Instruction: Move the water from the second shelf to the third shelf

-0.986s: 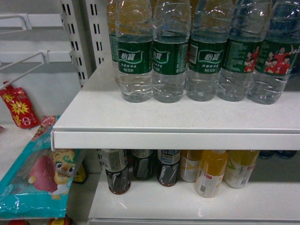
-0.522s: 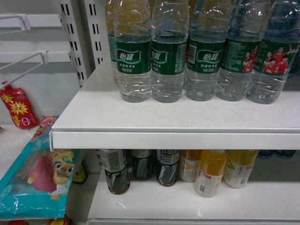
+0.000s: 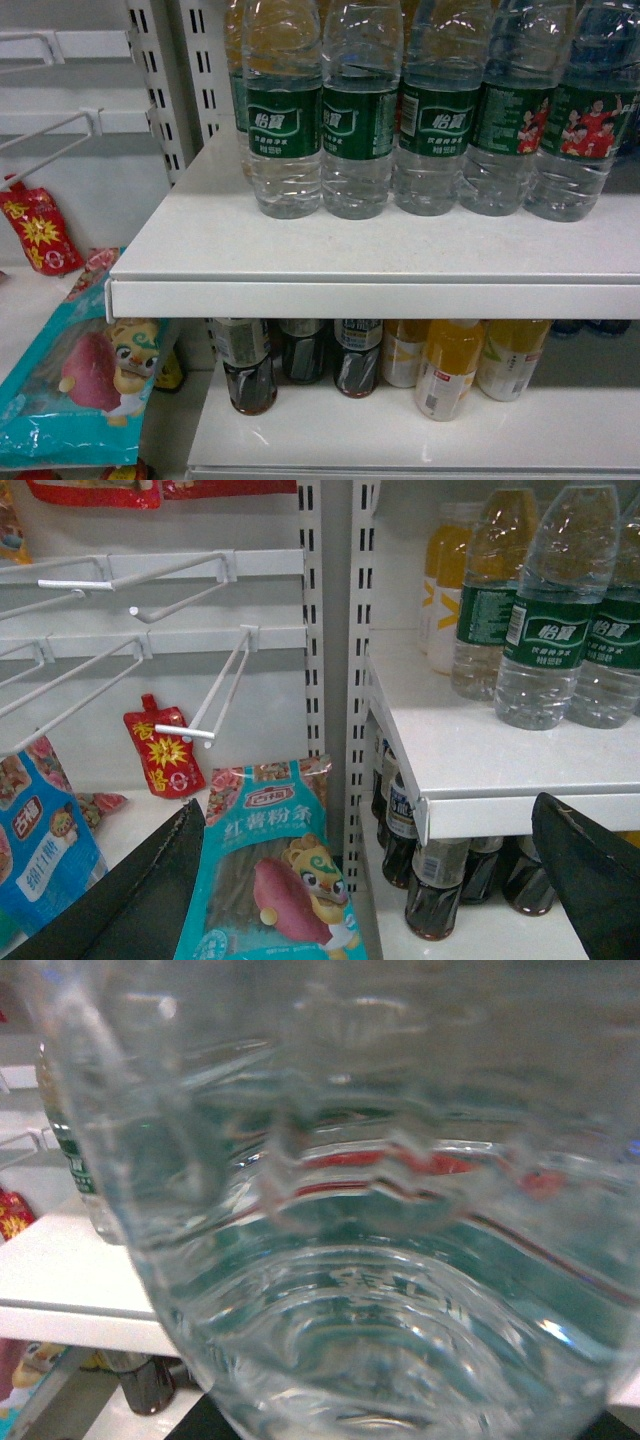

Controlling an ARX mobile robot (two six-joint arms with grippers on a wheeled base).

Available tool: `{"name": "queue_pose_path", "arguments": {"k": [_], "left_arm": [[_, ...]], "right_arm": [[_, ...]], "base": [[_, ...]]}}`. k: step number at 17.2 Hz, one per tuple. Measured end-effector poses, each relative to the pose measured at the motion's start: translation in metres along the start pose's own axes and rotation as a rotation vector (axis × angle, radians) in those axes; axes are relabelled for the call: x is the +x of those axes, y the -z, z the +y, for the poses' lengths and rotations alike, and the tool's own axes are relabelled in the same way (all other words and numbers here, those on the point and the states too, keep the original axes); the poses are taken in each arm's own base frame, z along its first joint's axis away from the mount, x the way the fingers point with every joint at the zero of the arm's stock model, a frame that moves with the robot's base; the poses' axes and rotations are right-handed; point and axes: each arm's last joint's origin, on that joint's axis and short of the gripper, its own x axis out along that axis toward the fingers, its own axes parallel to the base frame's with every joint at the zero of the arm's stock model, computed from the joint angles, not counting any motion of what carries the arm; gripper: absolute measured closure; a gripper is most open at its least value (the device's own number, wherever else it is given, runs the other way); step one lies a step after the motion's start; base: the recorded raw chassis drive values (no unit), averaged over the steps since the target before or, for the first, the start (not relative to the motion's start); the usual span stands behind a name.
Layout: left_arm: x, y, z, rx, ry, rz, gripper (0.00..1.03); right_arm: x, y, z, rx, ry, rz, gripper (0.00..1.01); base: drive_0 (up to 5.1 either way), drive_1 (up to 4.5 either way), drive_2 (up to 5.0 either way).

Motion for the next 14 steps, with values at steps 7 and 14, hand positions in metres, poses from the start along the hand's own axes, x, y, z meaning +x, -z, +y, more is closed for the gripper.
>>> {"name": "queue_pose_path", "arguments": {"k": [7, 14], "left_arm": [[0.0, 0.0, 0.0, 0.0, 0.0, 0.0, 0.05], [0.0, 0.0, 0.0, 0.0, 0.0, 0.0, 0.05]], "right_arm": [[0.006, -0.002, -0.001, -0.007, -0.038, 0.016, 0.61], [0.049, 0.006, 0.031, -0.02, -0.177, 0.069, 0.61]], "base": [[0.0, 0.0, 0.0], [0.0, 0.0, 0.0]]}}
